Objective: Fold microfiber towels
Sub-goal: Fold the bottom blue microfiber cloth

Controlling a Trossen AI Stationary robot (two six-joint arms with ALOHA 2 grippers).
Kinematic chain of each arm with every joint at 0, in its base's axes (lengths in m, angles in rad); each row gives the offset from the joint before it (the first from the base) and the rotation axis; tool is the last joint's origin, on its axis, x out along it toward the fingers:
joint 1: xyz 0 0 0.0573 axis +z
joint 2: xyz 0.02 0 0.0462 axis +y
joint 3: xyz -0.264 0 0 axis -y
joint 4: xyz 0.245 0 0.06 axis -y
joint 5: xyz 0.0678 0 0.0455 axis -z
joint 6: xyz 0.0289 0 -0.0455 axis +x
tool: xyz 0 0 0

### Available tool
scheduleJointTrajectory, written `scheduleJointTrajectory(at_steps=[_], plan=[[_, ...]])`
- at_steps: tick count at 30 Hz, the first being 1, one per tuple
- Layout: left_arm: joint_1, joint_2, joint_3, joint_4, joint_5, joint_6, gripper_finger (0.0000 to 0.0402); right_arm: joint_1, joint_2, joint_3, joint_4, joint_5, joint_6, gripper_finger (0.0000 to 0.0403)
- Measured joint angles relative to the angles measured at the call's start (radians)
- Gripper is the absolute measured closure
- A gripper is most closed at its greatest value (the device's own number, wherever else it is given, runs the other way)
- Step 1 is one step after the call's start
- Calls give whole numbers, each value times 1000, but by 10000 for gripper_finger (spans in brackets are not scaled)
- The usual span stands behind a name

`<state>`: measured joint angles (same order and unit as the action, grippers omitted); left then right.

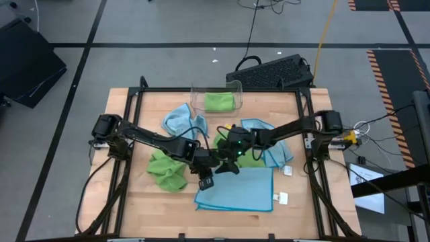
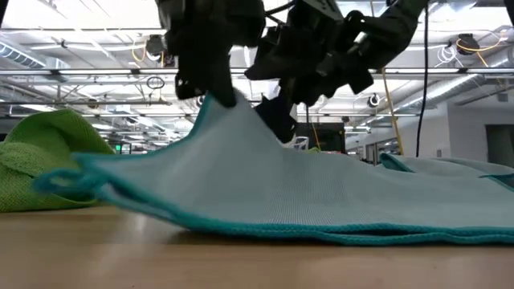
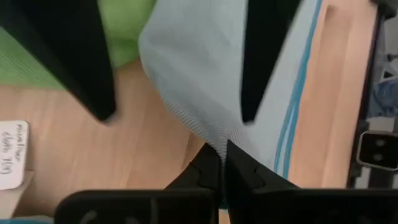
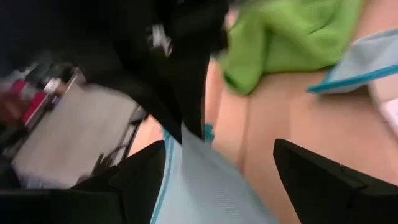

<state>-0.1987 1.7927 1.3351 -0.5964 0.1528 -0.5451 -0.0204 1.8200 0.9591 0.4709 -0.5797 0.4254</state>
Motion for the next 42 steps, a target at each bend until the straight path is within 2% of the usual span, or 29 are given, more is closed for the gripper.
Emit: scheduleJointTrajectory(at_steps=[5,10,18,22,26,32,35,38,40,42], plan=[[-5,0,60,-46,-13,12,394,1,22,8,7,-26,-79,143],[-6,0,73,-49,-32,19,394,2,23,9,34,-55,-119,189],[-5,0,73,-50,-57,25,394,19,23,9,30,-127,-119,321],[-5,0,73,-45,-52,-18,390,29,23,9,26,-129,-117,389],[-41,0,73,-45,-74,-69,340,29,23,8,25,-132,-90,391],[-163,-1,54,-155,-270,-315,191,29,19,8,8,-128,-105,397],[-228,-1,-32,-96,-298,-449,126,34,19,7,5,-127,-106,399],[-284,-1,-132,124,-250,-517,110,43,19,7,7,-126,-128,399],[-309,1,-192,252,-254,-564,121,49,19,7,4,-127,-140,399],[-319,9,-241,310,-291,-627,138,54,9,7,-20,-127,-143,399]])
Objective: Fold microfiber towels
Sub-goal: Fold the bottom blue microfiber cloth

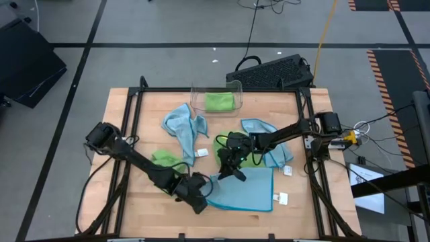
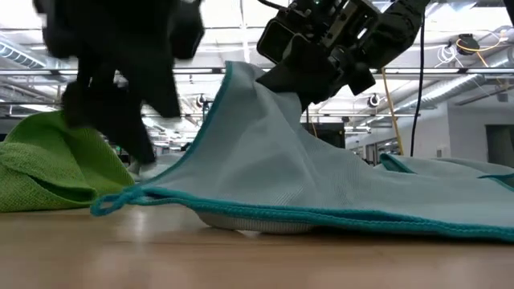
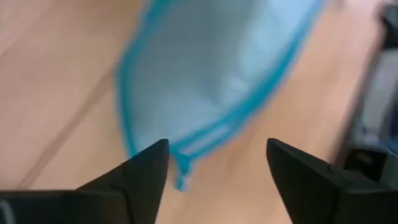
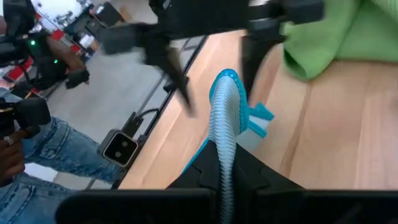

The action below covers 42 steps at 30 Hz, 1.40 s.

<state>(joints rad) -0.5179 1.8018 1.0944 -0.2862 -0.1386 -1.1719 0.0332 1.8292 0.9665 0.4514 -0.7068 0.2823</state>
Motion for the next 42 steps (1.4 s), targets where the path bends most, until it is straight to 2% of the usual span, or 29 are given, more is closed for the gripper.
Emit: scheduleJointTrajectory(at_steps=[3,6,10,15,21,26,28,33,42], plan=[[-10,2,-36,0,-36,-76,155,2,-30,-1,-59,3,-33,400],[-28,0,-47,5,-42,-95,154,2,-69,-1,-132,8,-96,400],[-35,-14,-49,44,-47,-86,137,2,-114,-1,-216,29,-180,400],[-32,-30,-58,56,-84,-13,129,4,-119,-1,-224,30,-192,400],[23,-63,-139,108,-60,2,128,16,-119,-1,-225,55,-200,400],[94,-155,-194,141,-101,14,127,33,-119,-1,-225,55,-201,400],[133,-167,-222,180,-67,13,124,39,-119,-1,-225,55,-201,400],[199,-119,-300,354,144,-37,97,48,-119,-1,-229,55,-216,400],[203,-38,-266,398,244,-24,30,47,-118,-1,-239,56,-227,399]])
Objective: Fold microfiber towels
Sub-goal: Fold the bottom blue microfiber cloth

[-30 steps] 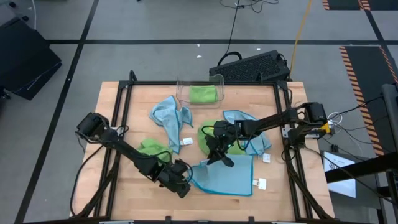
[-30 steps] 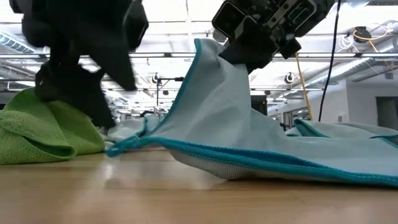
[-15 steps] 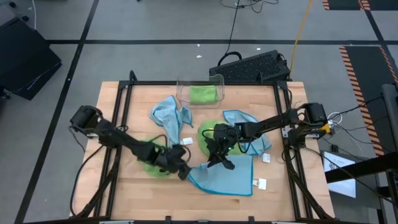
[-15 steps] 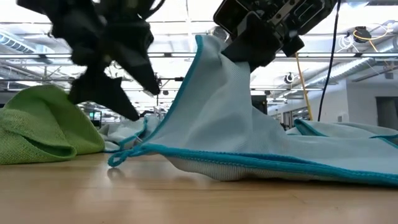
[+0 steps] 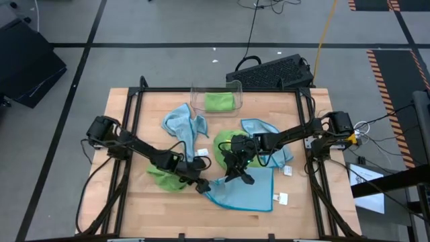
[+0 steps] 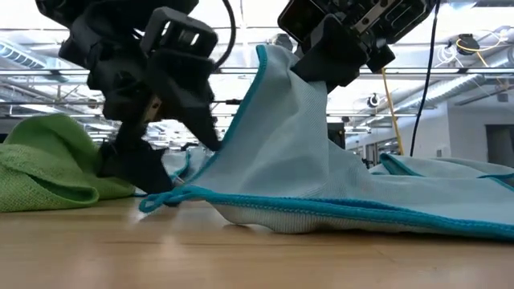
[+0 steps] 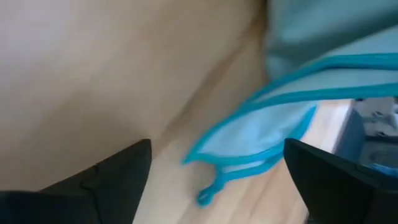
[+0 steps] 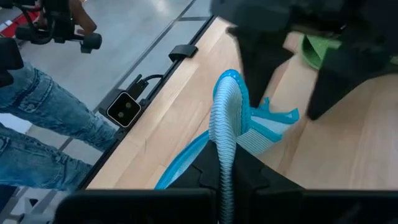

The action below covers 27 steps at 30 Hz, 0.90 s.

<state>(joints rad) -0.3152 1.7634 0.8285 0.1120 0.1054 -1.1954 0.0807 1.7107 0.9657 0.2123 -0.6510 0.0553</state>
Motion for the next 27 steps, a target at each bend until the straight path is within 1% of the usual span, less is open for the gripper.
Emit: scheduleJointTrajectory(at_steps=[3,6,9,13,16,19,22,25,26,27], plan=[[-2,30,17,15,23,13,24,-1,0,0,0,0,-8,399],[-4,54,17,86,35,15,29,-3,0,0,0,0,-11,399],[-10,84,17,175,49,28,52,-3,0,0,0,0,-11,399],[-29,125,17,248,62,41,100,-3,0,0,1,1,-3,399],[-47,156,20,280,49,51,147,-3,0,0,7,20,6,399],[-58,158,20,278,-15,49,208,-3,0,0,7,25,10,399],[-59,146,17,271,-84,45,286,-3,0,0,7,25,12,399],[-45,122,14,234,-105,52,372,-3,-8,0,-2,24,37,399],[-42,110,12,210,-104,52,386,-5,-16,0,-12,23,42,399],[-42,96,12,194,-105,51,389,-5,-29,-1,-16,23,52,399]])
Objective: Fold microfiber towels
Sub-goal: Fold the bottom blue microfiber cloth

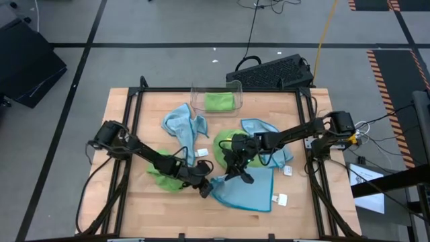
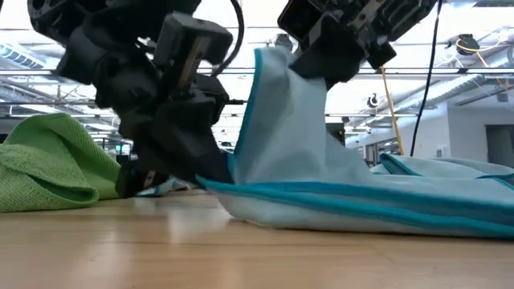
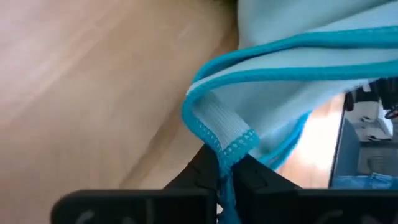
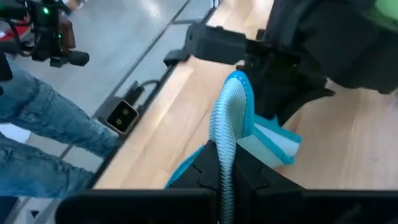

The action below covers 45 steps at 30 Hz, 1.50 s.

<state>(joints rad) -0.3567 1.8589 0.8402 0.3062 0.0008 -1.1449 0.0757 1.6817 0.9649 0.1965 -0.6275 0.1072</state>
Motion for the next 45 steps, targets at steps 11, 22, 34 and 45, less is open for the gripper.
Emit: scheduleJointTrajectory(at_steps=[11,22,34,45], plan=[[-20,-267,2,-133,-62,198,398,-2,-199,0,-103,26,142,399],[-59,-429,220,-108,59,359,400,130,-345,113,60,42,743,399],[37,-444,532,-931,66,660,400,111,-343,148,-177,173,737,399],[-15,-444,529,-679,-31,698,401,164,-346,146,-110,172,772,399]])
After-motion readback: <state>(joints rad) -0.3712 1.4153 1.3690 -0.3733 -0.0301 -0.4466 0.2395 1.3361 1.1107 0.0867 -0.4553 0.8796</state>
